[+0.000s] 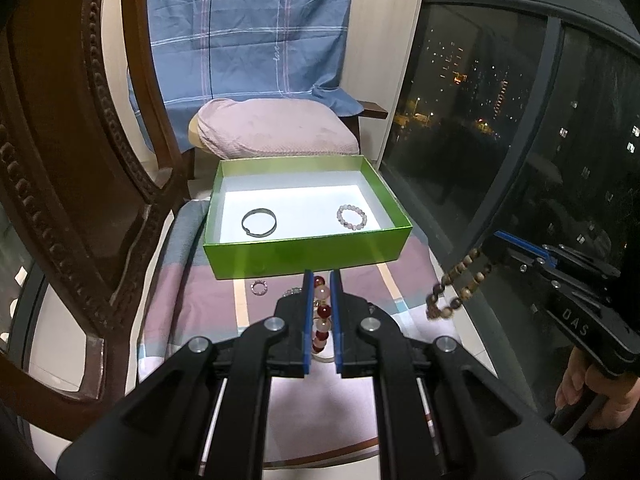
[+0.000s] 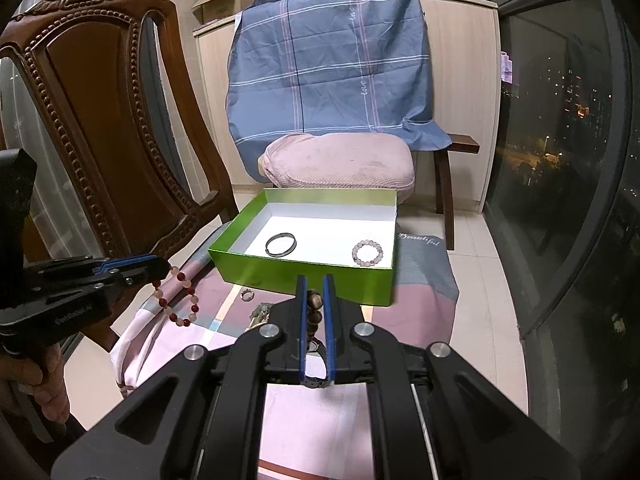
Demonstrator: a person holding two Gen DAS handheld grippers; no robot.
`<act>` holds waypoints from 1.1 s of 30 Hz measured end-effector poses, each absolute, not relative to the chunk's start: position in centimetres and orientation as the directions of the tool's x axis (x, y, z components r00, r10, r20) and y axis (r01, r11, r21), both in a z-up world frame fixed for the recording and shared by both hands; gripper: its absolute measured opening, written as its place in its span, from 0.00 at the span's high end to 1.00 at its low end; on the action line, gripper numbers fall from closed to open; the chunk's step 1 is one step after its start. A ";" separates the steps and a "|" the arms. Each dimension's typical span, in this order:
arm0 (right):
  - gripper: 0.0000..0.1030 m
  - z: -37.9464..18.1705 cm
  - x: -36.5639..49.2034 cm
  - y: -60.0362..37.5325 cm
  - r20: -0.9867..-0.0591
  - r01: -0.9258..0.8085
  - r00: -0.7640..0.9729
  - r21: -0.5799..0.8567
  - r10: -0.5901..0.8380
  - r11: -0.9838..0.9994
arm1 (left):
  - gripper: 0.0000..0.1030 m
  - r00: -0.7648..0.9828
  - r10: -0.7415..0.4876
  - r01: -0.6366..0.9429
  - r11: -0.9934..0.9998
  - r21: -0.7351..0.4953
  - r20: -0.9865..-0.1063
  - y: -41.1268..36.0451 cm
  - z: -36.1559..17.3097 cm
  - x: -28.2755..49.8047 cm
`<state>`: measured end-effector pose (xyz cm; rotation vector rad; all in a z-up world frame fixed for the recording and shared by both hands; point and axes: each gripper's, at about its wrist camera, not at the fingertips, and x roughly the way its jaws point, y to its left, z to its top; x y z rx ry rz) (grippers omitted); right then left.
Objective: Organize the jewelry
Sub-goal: 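Lift both held bead bracelets toward the green box, then lower the red-and-white bead bracelet into the box and open the left tool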
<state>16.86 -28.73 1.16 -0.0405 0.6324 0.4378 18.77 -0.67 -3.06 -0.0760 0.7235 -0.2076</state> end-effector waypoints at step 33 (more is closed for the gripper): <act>0.92 -0.3 21.1 -30.9 -0.595 -0.373 0.689 0.199 0.414 0.906 | 0.92 0.617 -0.209 0.213 0.972 -0.095 -0.758 -7.2 -2.6 42.2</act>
